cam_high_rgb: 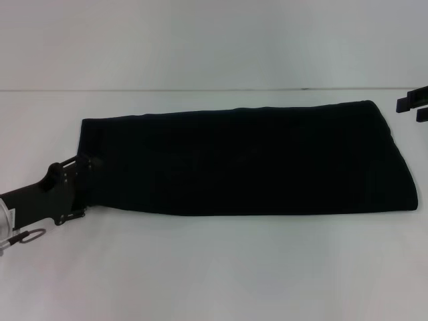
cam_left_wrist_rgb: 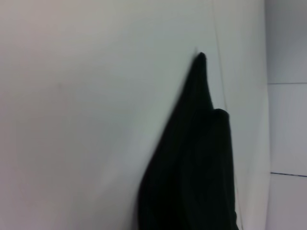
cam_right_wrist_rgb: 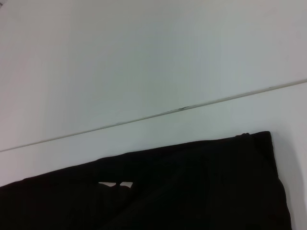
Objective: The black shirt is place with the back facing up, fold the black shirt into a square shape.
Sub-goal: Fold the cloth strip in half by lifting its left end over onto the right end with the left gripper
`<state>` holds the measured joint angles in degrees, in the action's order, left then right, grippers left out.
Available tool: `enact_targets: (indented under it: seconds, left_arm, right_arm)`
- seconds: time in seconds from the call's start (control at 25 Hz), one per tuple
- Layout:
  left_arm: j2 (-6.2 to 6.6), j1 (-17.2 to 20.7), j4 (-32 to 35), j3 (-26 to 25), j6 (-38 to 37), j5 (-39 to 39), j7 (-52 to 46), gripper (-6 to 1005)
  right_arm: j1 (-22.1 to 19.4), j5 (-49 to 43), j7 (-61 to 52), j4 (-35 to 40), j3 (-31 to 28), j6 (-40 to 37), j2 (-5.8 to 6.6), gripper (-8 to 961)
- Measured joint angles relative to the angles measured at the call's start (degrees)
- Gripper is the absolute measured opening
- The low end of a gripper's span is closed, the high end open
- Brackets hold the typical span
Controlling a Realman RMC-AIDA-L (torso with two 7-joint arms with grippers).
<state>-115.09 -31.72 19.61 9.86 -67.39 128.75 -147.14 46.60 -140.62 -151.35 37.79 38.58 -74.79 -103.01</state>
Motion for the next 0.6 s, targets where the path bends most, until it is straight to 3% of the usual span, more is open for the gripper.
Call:
enact_targets:
  seconds: [0.6]
  left_arm:
    - [0.09, -2.1, -1.1, 1.1, 1.0, 0.2, 1.0, 718]
  right_arm:
    - [-0.4, 0.0, 0.2, 0.0, 0.0, 0.0, 0.2, 548]
